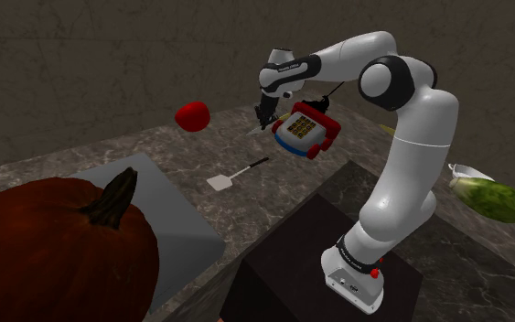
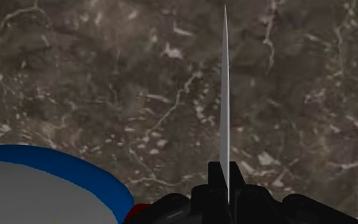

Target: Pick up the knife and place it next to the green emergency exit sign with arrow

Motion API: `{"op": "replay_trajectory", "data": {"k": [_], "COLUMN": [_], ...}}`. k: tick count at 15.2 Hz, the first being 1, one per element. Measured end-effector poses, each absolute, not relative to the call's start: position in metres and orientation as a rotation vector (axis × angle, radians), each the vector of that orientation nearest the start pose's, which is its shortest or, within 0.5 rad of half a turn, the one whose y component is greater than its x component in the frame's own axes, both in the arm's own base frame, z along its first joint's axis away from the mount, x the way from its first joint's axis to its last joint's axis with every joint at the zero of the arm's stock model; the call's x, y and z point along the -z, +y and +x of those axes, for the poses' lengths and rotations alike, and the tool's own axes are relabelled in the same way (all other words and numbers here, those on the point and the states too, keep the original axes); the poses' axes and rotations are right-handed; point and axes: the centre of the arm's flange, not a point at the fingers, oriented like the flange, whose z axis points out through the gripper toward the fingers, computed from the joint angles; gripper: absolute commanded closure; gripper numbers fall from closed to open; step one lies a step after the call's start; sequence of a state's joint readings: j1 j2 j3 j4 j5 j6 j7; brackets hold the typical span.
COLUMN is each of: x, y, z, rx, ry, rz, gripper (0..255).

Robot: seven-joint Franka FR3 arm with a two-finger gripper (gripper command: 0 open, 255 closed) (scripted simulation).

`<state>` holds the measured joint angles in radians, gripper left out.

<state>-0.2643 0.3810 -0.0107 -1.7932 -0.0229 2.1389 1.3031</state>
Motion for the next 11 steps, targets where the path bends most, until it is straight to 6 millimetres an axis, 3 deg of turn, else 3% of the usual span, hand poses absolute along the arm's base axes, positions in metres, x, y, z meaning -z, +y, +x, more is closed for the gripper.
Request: {"op": "replay_trajectory", "data": {"k": [3, 11], "x": [-0.342, -0.384], "y": [-0.175, -0.175], "z": [0.617, 0.617], "rx": [-0.031, -0.03], "ry": [2.241, 2.241], "rz": [-2.255, -2.254], "gripper": [255, 255]}}
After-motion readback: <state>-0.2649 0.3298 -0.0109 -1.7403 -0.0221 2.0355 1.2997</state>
